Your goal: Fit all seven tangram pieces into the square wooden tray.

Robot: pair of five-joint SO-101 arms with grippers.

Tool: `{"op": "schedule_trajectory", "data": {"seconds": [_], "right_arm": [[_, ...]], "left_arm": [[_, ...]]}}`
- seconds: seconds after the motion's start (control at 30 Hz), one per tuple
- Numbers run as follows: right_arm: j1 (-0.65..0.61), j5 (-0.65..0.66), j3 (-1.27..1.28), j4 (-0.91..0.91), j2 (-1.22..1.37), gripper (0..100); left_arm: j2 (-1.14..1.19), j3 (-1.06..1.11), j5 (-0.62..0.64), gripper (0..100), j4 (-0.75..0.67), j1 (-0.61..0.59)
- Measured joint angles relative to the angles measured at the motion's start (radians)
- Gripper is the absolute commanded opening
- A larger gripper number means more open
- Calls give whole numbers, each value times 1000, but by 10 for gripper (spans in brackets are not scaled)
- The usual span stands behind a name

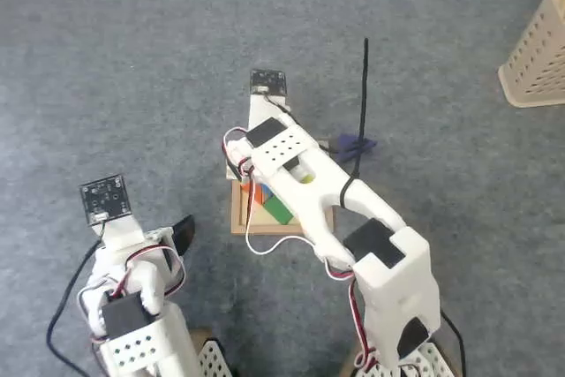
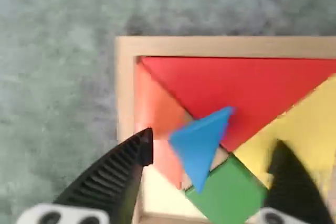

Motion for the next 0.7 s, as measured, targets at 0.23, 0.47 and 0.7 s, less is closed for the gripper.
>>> {"op": "schedule_trajectory", "data": {"seconds": [0.23,0.47,0.7], "right_arm": [[-17,147,-9,95,-26,232],[31,503,8,141,-256,21],[224,746,325,-54,-479,8]], "left_arm": [[0,0,0,354,0,0],[0,0,0,354,0,0],[0,0,0,354,0,0]]}}
